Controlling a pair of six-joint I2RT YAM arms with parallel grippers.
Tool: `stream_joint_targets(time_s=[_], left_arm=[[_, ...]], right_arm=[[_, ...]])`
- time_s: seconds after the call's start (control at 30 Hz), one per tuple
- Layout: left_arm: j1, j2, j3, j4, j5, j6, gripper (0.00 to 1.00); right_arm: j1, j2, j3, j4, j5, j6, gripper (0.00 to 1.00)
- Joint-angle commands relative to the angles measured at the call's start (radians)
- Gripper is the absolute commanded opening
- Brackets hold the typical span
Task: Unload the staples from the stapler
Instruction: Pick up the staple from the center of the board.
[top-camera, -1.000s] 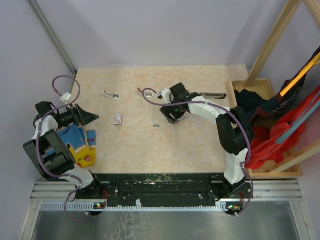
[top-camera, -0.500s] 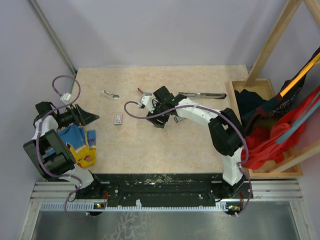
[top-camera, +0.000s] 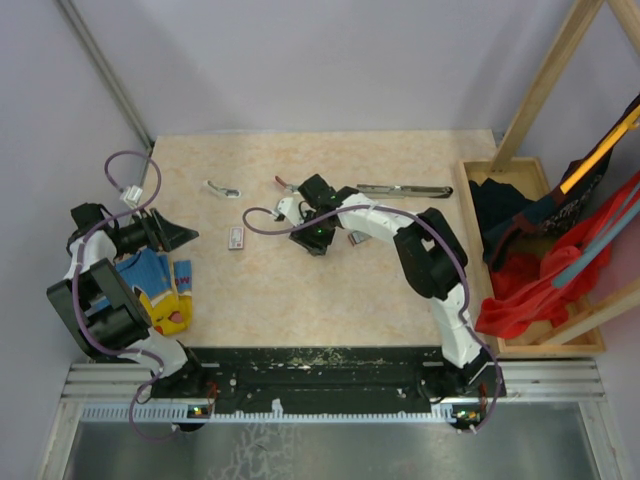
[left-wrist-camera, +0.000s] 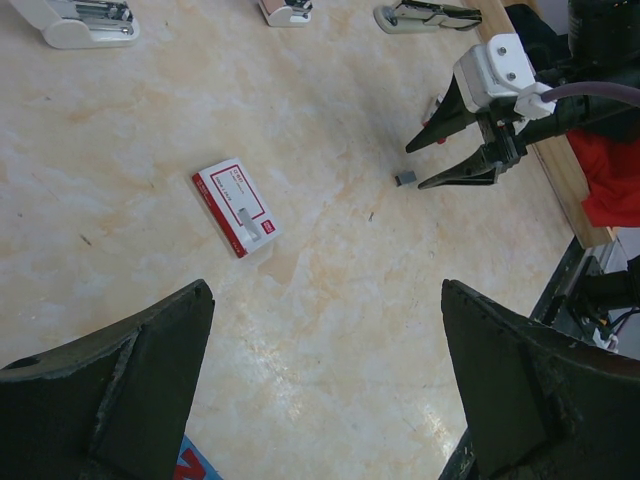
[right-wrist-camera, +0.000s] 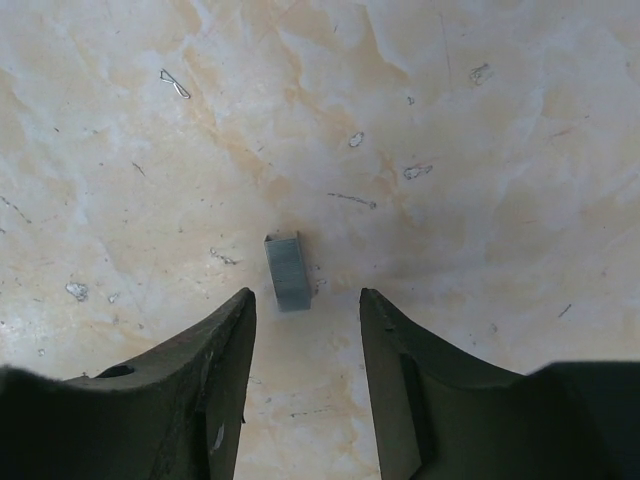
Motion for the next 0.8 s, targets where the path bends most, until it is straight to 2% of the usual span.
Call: stream_joint_targets(time_s=[0.0,0.77], left_arm=[[0.008,0.003,0.016,-0.009,0.022,0.023,1.00],[0.008,0.004,0.016,-0.011,0.024,0.024,1.00]], right_arm=[[0.008,0.015,0.066,-0.013,-0.025,-0.023,0.45],[0.060,0.061,0.021,0.030,0.064,-0.042,0.36]])
